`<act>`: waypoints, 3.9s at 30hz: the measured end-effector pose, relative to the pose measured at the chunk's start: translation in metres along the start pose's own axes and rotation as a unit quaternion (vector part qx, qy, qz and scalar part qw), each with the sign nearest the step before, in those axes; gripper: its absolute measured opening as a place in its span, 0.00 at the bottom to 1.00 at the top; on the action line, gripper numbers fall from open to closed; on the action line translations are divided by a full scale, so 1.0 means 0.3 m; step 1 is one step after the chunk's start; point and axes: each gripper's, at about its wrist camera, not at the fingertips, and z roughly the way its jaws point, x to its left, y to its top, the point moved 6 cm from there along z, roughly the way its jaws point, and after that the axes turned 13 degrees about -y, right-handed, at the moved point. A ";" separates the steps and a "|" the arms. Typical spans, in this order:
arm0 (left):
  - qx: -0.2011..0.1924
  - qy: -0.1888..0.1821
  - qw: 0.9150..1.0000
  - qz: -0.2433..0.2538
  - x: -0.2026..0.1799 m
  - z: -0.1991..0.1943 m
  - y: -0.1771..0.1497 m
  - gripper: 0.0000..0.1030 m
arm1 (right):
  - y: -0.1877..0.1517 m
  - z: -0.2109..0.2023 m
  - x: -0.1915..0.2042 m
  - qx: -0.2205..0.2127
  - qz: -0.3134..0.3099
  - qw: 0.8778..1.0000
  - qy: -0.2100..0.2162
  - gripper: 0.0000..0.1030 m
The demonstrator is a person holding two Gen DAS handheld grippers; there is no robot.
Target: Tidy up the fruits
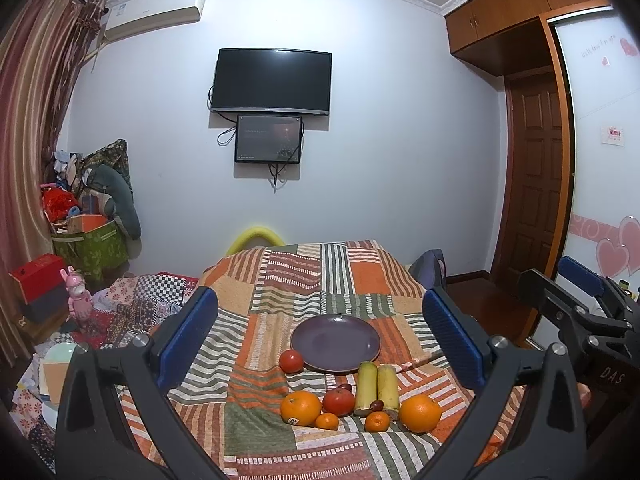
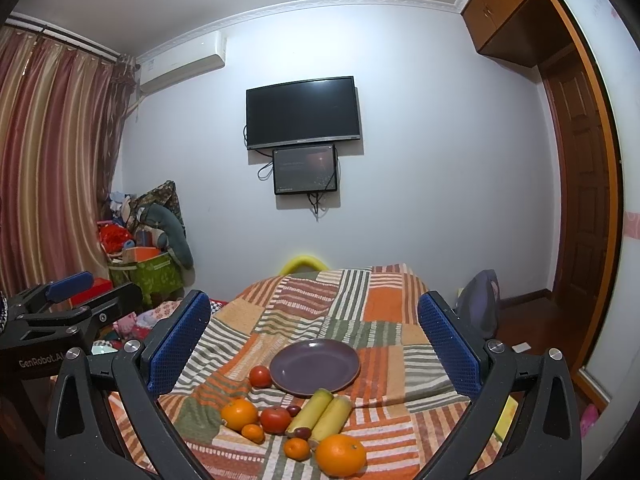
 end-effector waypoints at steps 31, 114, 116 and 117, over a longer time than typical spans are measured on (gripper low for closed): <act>0.000 -0.003 1.000 -0.005 0.009 0.001 0.009 1.00 | -0.004 -0.003 0.012 0.003 -0.003 1.000 0.003 1.00; 0.370 -0.046 0.923 -0.092 0.292 0.681 -0.713 0.73 | -0.715 0.413 -0.074 0.398 -0.056 0.914 0.059 0.74; 0.373 -0.047 0.921 -0.098 0.291 0.695 -0.721 0.73 | -0.726 0.417 -0.076 0.403 -0.052 0.912 0.061 0.74; 0.373 -0.047 0.921 -0.099 0.292 0.700 -0.722 0.73 | -0.729 0.419 -0.077 0.404 -0.049 0.911 0.062 0.74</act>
